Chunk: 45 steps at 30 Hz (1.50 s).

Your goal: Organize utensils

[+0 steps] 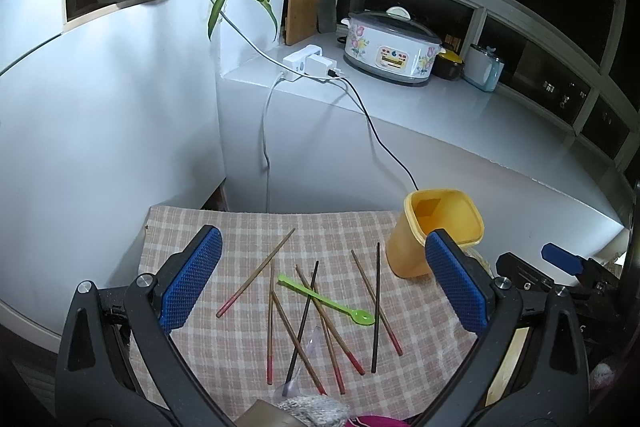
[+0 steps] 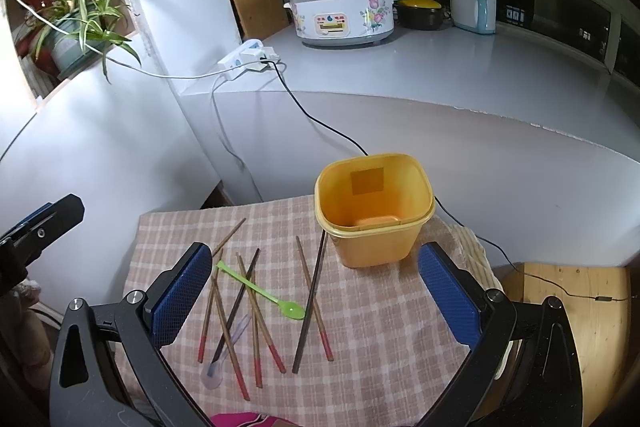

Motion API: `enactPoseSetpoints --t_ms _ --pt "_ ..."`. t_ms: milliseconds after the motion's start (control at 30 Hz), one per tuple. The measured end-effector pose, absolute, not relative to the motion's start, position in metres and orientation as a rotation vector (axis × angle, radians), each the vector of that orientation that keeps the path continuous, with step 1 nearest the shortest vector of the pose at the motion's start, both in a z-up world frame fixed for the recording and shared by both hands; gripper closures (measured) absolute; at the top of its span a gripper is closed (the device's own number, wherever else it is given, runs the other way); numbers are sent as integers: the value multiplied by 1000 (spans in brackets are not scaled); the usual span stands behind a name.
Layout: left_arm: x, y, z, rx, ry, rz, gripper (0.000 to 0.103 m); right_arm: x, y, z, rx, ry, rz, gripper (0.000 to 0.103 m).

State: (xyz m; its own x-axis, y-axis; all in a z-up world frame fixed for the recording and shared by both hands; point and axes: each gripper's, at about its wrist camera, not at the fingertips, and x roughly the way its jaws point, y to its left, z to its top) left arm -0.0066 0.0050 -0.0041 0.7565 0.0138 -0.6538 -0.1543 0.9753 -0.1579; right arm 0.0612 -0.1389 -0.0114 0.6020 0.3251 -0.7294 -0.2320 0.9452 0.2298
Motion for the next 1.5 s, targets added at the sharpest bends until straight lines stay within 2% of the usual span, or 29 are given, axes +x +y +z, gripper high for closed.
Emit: enactPoseSetpoints --t_ms 1500 --pt "-9 12 -2 -217 708 93 0 61 -138 -13 120 894 353 1"
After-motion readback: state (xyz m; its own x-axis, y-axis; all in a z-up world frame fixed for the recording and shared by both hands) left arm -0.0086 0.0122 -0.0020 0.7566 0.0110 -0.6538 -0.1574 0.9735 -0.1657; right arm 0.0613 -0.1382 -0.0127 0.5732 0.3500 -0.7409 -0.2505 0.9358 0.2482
